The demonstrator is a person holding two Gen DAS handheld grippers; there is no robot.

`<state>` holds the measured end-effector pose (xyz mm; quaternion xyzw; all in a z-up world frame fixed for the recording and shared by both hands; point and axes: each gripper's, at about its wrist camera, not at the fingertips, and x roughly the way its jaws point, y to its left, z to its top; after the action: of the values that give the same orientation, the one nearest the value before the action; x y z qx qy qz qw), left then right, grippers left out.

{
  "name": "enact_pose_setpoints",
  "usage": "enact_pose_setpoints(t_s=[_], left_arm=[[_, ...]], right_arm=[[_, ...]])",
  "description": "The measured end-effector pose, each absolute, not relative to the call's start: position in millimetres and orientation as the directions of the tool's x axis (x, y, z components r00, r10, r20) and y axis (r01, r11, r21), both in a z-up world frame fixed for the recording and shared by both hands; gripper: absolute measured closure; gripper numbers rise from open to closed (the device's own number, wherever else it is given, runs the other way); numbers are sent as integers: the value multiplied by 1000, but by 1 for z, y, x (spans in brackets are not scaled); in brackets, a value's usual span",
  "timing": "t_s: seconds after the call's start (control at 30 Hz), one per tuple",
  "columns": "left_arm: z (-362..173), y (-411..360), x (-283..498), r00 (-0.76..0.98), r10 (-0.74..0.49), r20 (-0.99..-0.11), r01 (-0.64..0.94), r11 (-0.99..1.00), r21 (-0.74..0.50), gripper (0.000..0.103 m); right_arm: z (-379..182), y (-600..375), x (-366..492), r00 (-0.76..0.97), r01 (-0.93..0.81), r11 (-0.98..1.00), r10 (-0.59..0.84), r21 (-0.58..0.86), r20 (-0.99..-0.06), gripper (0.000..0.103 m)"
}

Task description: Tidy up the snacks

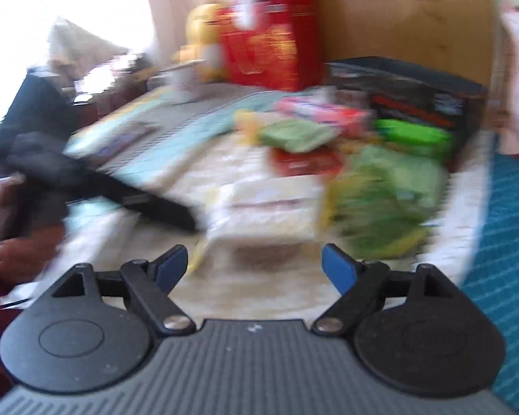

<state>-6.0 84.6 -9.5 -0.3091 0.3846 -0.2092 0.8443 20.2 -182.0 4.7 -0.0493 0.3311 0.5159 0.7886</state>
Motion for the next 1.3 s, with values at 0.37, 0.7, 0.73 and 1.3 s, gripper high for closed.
enact_pose_setpoints(t_s=[0.37, 0.7, 0.73, 1.3], left_arm=[[3, 90, -8, 643, -557, -526, 121, 752, -648, 28], [-7, 69, -2, 619, -559, -551, 148, 773, -617, 30], [-7, 71, -1, 623, -557, -549, 144, 772, -619, 30], [-8, 82, 1, 628, -568, -532, 128, 749, -650, 29]], right_arm=[[-5, -185, 21, 378, -844, 531, 682, 69, -625, 17], [-18, -158, 19, 362, -870, 492, 690, 39, -627, 18], [-17, -157, 15, 354, -874, 484, 694, 41, -626, 21], [-16, -167, 19, 410, -857, 515, 654, -24, -636, 26]])
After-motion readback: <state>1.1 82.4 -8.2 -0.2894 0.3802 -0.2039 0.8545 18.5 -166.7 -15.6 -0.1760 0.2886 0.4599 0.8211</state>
